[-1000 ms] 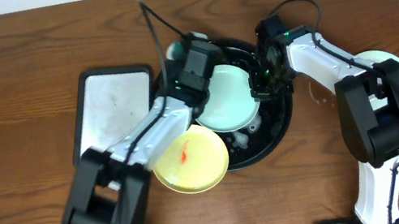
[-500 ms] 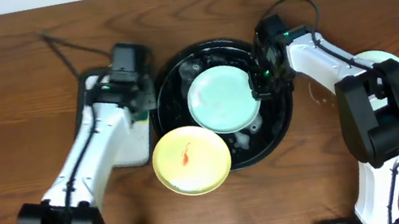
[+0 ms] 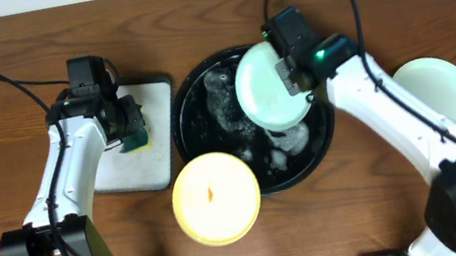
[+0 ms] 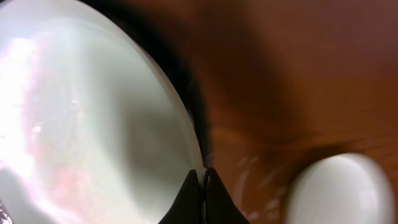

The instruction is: Clean dirty plates on tray and stack at the side

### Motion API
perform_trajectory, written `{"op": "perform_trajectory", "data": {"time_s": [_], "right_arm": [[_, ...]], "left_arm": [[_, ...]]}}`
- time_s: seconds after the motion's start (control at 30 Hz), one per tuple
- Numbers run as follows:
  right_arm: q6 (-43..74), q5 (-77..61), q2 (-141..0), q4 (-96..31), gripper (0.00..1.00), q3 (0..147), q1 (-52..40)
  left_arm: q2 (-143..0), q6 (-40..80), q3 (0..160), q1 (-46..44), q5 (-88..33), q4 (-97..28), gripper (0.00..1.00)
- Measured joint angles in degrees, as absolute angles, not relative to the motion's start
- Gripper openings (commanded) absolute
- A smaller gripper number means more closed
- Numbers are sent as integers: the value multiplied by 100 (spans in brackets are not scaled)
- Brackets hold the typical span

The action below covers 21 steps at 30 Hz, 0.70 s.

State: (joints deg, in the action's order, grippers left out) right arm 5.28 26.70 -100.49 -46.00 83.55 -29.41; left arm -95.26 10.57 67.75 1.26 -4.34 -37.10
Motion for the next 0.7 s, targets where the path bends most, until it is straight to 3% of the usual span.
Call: {"op": "perform_trajectory", "data": {"time_s": [0.17,0.7], "right_arm": [[97,3944,-9902,-4320,1,8355,-3520],[-930,5669,-9898,-4171,1,8355,-4309]], "left_arm": [[-9526,1057,6775,130,-482,-3710,9],[-9526,1072,6775,130,-482,-3708,14]]}}
